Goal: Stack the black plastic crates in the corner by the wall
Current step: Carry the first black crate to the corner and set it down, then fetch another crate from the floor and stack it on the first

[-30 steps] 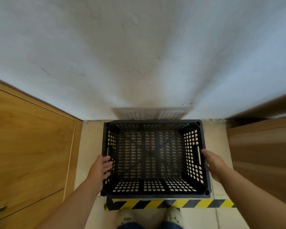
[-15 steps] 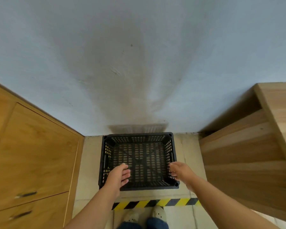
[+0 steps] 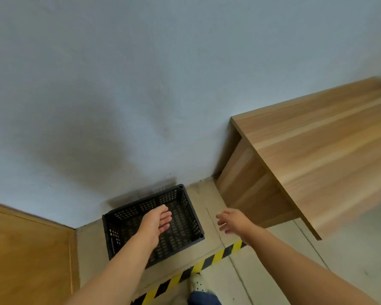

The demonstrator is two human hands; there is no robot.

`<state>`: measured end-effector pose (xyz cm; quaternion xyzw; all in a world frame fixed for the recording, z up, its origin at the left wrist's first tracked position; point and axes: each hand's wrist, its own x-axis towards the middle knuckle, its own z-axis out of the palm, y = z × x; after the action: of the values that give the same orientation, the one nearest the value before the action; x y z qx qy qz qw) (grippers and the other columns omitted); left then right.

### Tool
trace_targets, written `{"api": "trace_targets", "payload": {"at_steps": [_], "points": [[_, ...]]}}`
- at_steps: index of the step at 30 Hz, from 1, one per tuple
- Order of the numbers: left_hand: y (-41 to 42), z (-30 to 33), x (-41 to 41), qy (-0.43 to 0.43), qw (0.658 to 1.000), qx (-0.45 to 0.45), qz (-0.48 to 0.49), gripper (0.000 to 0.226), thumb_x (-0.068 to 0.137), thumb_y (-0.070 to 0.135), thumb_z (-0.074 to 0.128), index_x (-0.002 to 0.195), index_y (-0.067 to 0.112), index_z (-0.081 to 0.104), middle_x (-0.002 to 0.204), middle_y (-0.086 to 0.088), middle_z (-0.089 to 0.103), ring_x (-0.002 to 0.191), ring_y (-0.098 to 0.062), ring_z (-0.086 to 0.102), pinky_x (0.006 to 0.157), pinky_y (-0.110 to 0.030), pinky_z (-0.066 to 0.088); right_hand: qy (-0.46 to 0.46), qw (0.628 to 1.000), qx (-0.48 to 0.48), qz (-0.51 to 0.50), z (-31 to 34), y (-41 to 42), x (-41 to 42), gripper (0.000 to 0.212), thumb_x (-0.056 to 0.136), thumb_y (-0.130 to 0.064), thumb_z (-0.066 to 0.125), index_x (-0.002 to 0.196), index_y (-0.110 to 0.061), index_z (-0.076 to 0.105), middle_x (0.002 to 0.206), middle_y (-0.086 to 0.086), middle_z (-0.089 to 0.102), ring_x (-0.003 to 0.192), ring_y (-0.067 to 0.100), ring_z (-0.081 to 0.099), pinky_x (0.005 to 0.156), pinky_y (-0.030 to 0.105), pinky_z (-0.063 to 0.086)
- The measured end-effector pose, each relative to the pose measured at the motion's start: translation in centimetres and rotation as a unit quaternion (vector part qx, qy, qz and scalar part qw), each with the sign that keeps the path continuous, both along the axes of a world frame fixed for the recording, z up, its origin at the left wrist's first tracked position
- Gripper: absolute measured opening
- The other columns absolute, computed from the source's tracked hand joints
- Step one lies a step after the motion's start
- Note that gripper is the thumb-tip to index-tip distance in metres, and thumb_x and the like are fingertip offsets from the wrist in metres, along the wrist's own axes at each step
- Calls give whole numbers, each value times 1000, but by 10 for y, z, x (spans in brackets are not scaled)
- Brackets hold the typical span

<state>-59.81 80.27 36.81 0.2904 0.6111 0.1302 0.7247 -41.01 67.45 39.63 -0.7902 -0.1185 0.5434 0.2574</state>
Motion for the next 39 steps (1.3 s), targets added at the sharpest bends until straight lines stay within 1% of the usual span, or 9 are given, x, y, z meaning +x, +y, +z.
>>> {"api": "trace_targets", "payload": {"at_steps": [3,7,9,12,18,25,28,33,39], "points": [[-13,15,19,-7,998,5,-63,26,94,22,53,110,3,61,96,-9,65,87,-19,61,78,-31,50,-27,998,5,-50,22,-38,5,13,95,-14,45,92,-6,55,81,8,54,62,15,51,55,22,40],[-39,24,47,-6,989,4,-151,31,94,22,52,116,1,60,97,-9,65,94,-22,60,86,-35,48,-49,991,5,-124,45,-101,13,17,94,-17,45,101,-7,57,92,11,57,68,16,55,58,22,44],[-56,28,66,-12,980,6,-198,32,94,22,52,116,1,59,97,-9,64,92,-21,60,82,-33,49,-62,983,6,-170,56,-136,19,17,95,-20,46,101,-9,56,94,10,57,71,16,56,60,22,45],[-90,37,98,-22,964,14,-264,27,95,23,52,109,2,60,92,-8,64,76,-17,57,69,-28,47,-89,967,-1,-239,66,-193,26,18,94,-20,45,100,-8,57,95,11,58,74,18,57,62,24,45],[-179,52,152,-9,915,28,-403,25,95,26,51,101,4,62,94,-9,66,80,-18,61,71,-29,48,-91,926,12,-365,80,-316,17,14,93,-15,48,98,-4,55,89,12,55,66,18,53,58,24,40],[-323,71,207,-32,852,54,-520,26,97,25,46,86,5,58,87,-10,61,74,-19,58,62,-29,46,-117,858,5,-500,91,-479,-8,14,94,-18,47,97,-7,55,87,8,56,67,16,54,59,24,42],[-399,79,222,-38,830,53,-554,31,98,27,44,75,9,55,76,-6,56,59,-14,57,52,-24,44,-122,827,10,-549,94,-554,-21,12,94,-17,48,96,-7,54,85,8,55,67,16,53,58,23,42],[-522,82,230,-58,789,56,-609,31,98,30,42,79,10,56,79,-7,59,70,-18,55,62,-27,42,-121,787,-2,-605,88,-677,-35,11,93,-17,48,91,-8,54,86,9,56,68,17,54,58,25,42],[-636,70,240,-61,772,51,-630,44,99,42,31,83,11,58,84,-7,61,74,-18,57,65,-29,42,-142,742,-9,-655,74,-801,-45,16,93,-17,48,100,-4,55,91,12,57,70,18,54,59,25,42]]}}
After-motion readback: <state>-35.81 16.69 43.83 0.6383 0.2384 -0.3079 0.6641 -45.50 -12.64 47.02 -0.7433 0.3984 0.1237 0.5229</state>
